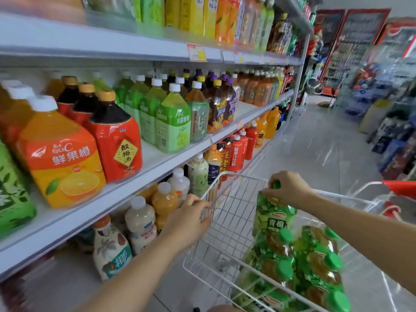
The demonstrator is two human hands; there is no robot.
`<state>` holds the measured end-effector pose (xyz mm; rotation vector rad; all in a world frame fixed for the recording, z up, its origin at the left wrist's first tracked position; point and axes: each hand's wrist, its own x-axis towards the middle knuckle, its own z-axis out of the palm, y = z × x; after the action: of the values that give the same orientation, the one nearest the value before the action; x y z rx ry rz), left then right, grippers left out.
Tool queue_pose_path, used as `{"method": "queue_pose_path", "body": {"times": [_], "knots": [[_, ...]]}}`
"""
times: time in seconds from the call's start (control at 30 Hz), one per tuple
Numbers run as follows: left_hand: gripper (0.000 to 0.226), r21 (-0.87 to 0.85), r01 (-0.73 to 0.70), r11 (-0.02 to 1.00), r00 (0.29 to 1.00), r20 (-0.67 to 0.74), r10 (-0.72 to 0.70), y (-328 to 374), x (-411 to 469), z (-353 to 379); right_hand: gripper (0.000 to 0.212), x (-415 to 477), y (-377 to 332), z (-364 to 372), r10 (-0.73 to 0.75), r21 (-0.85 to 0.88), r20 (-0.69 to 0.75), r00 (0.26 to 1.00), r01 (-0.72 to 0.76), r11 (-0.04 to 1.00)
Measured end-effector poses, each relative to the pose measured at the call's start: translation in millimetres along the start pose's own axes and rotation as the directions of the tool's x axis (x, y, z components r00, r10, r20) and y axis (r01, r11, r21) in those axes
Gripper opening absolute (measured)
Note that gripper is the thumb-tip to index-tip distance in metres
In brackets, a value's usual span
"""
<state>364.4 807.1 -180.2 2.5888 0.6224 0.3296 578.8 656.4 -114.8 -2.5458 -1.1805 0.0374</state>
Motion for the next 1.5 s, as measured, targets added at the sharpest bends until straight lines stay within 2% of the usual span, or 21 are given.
{"method": "queue_pose_path", "body": {"times": [0.07,0.13,0.2,0.33,0.47,0.57,0.7,0.77,0.83,0.87,0.93,1.0,1.07,1.17,1.23,1.5], "knots": [[0.041,-0.028,-0.029,0.999,0.998,-0.061,0.027,9.7,4.6,-14.9,0.024,-1.0,-30.0,-39.1,-0.109,-0.028,-0.073,0.991,0.107,0.994],[0.042,-0.21,-0.086,0.974,0.98,-0.192,0.045,27.0,7.0,-38.9,0.024,-6.0,-61.0,-75.7,-0.236,-0.05,-0.155,0.959,0.231,0.972],[0.045,-0.386,-0.195,0.902,0.951,-0.299,0.078,44.9,4.3,-68.7,0.02,-14.4,-92.1,-103.9,-0.346,-0.054,-0.244,0.906,0.344,0.938],[0.055,-0.457,-0.347,0.819,0.894,-0.425,0.142,58.8,-23.7,-123.7,0.019,-32.4,-150.5,-131.4,-0.453,0.089,-0.358,0.817,0.512,0.854],[0.069,-0.405,-0.344,0.847,0.876,-0.464,0.133,46.1,-66.1,-140.2,0.02,-50.6,-204.5,-113.5,-0.536,0.323,-0.309,0.786,0.617,0.718],[0.074,-0.394,-0.268,0.879,0.843,-0.538,0.016,23.1,-105.1,-132.0,0.021,-65.0,-241.9,-81.4,-0.636,0.436,-0.228,0.738,0.661,0.611],[0.068,-0.373,-0.184,0.909,0.715,-0.686,-0.137,-14.7,-153.0,-128.2,0.018,-77.1,-296.4,-47.5,-0.779,0.5,-0.095,0.62,0.706,0.501],[0.067,-0.383,-0.17,0.908,0.646,-0.739,-0.191,-29.6,-171.9,-137.0,0.019,-79.3,-324.6,-41.8,-0.818,0.595,-0.082,0.569,0.686,0.418],[0.069,-0.414,-0.173,0.894,0.576,-0.778,-0.249,-44.0,-190.3,-151.3,0.032,-76.0,-351.5,-38.1,-0.795,0.686,-0.141,0.59,0.637,0.351],[0.07,-0.426,-0.167,0.889,0.536,-0.796,-0.28,-49.7,-199.6,-159.9,0.037,-70.4,-363.8,-32.3,-0.78,0.684,-0.168,0.603,0.641,0.348],[0.07,-0.42,-0.146,0.896,0.441,-0.838,-0.321,-59.8,-217.0,-178.2,0.038,-58.0,-386.0,-13.0,-0.791,0.504,-0.19,0.582,0.749,0.43],[0.067,-0.384,-0.102,0.918,0.339,-0.881,-0.331,-68.4,-231.0,-195.5,0.048,-45.8,-403.3,13.6,-0.829,0.297,-0.12,0.546,0.817,0.495],[0.065,-0.345,-0.039,0.938,0.272,-0.907,-0.322,-79.3,-240.9,-208.6,0.058,-41.8,-416.9,37.7,-0.836,0.225,-0.05,0.546,0.822,0.524],[0.066,-0.3,0.046,0.953,0.253,-0.919,-0.302,-99.5,-246.6,-220.2,0.069,-41.0,-426.2,59.3,-0.831,0.107,-0.164,0.531,0.847,0.52],[0.07,-0.289,0.075,0.954,0.242,-0.923,-0.298,-113.9,-244.3,-225.1,0.065,-41.4,-428.6,63.0,-0.818,0.102,-0.22,0.532,0.846,0.523],[0.073,-0.36,0.12,0.925,0.168,-0.911,-0.376,-166.9,-208.3,-231.6,0.065,-44.1,-429.8,68.2,-0.803,0.131,-0.284,0.525,0.85,0.51]]}}
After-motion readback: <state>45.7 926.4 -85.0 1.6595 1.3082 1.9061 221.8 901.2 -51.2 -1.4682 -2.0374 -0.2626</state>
